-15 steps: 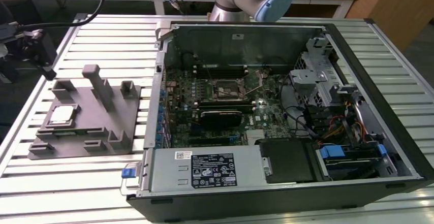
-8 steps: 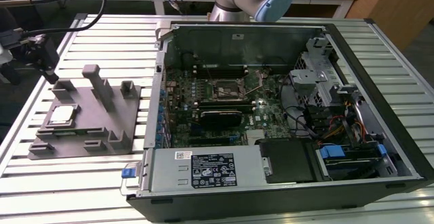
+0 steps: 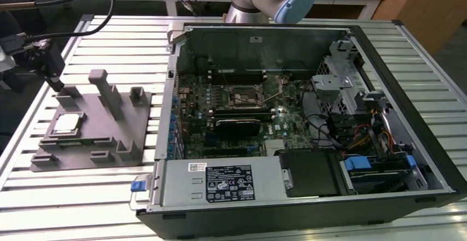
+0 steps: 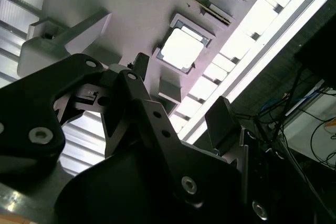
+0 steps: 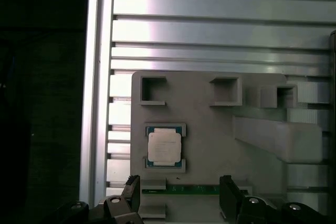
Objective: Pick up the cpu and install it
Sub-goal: 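Pick up the cpu and move it towards the insertion slot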
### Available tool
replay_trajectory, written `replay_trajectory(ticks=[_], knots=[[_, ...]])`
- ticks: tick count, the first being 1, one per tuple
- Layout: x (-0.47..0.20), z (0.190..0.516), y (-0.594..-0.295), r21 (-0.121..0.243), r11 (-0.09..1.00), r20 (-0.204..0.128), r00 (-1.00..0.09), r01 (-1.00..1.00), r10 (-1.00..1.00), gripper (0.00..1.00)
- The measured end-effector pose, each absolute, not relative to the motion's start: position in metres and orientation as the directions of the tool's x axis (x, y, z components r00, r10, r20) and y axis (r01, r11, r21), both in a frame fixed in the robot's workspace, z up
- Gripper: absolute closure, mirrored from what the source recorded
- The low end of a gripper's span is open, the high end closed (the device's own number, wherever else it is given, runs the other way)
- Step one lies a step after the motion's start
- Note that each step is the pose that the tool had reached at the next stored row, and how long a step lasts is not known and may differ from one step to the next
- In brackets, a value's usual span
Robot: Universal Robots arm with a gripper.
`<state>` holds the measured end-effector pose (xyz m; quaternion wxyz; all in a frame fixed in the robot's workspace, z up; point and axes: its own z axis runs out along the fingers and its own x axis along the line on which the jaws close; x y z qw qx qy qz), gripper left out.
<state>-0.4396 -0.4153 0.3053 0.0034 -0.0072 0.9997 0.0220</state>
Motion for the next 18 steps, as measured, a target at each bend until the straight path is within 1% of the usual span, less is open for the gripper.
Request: replay_trajectory(ticks=[18], knots=[[-0.44, 0.292, -0.418, 0.044, 0.998, -0.007, -0.999, -0.041, -0.041, 0.29]])
